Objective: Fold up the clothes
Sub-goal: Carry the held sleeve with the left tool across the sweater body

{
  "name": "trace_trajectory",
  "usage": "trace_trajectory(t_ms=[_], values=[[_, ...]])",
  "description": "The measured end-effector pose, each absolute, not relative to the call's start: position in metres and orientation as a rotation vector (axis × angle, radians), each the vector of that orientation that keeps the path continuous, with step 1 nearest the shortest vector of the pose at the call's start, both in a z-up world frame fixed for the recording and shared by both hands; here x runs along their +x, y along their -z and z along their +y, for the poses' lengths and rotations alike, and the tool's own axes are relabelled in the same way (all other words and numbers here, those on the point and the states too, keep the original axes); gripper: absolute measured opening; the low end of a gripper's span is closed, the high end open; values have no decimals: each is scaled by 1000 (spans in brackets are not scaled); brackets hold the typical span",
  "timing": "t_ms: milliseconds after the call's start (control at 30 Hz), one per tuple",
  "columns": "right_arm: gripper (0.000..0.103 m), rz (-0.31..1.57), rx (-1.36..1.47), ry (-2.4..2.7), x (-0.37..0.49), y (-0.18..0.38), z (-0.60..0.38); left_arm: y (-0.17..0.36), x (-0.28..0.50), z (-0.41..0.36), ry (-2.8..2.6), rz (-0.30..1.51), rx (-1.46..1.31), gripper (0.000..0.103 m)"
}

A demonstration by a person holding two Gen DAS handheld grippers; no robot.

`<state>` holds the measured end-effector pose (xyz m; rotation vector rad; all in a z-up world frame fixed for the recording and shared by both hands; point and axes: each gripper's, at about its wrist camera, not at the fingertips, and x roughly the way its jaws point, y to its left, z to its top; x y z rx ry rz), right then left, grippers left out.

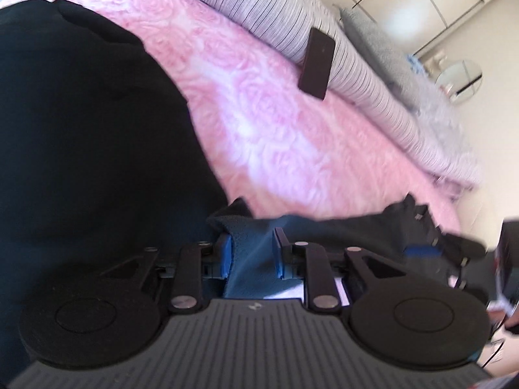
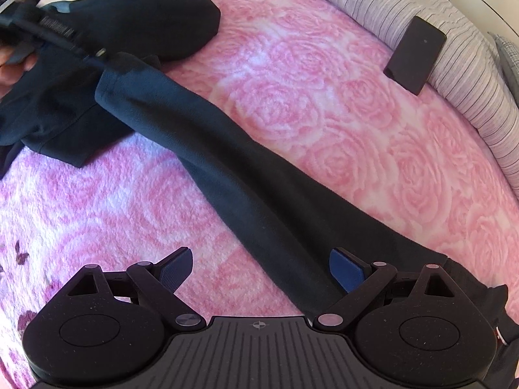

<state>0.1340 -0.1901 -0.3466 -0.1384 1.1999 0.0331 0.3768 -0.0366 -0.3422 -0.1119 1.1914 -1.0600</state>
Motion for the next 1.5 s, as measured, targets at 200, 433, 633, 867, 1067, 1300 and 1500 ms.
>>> trace_trajectory(t_ms=[200,433,633,867,1067,1300,1500], values=[[94,1192,-118,-12,134,344,-190,349,392,-73,1112,1251,-107,0],[94,1211,-89,71,115,346,-210,331,412,-81,1048,1092,-226,0],[94,1223,-90,112,99,347,-227,330,415,-67,967,1097,-190,20],[94,1142,-202,-50,109,350,-198,319,396,-53,1012,1062,7,23],[94,1113,-212,-103,127,357,-177,340,363,-70,1139,1053,263,23],[94,1150,-213,-77,126,358,-180,324,361,-52,1138,1094,181,0],[94,1165,-203,-83,119,354,-181,305,346,-12,1057,1217,180,0]])
